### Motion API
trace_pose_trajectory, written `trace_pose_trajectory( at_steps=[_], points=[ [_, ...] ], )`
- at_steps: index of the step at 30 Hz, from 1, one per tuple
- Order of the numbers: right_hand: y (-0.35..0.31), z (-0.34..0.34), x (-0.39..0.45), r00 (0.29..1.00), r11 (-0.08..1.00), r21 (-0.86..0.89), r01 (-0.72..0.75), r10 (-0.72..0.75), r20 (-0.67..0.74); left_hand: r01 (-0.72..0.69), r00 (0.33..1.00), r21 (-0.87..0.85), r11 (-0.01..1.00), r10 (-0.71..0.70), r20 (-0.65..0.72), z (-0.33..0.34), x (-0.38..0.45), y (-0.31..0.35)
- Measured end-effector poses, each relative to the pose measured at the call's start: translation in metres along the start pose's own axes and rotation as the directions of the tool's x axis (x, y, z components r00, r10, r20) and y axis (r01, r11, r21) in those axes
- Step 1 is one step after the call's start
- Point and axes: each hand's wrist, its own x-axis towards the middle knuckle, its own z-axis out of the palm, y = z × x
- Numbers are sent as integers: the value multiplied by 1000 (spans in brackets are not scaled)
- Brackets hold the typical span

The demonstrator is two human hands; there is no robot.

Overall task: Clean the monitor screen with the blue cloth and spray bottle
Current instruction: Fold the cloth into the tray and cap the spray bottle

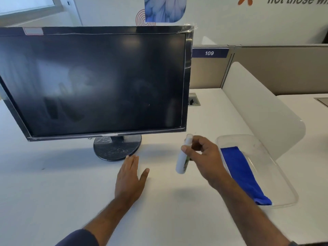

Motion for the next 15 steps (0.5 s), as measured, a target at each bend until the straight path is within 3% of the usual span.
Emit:
trace_pose_trajectory(
  at_steps=[8,15],
  points=[
    [-15,-65,26,970,966,-243,88,-139,-201,-120,985,194,974,92,144,20,0,-10],
    [-7,-119,50,930,912,-409,19,-166,-328,-133,984,251,959,97,151,24,2,-13]
  ],
)
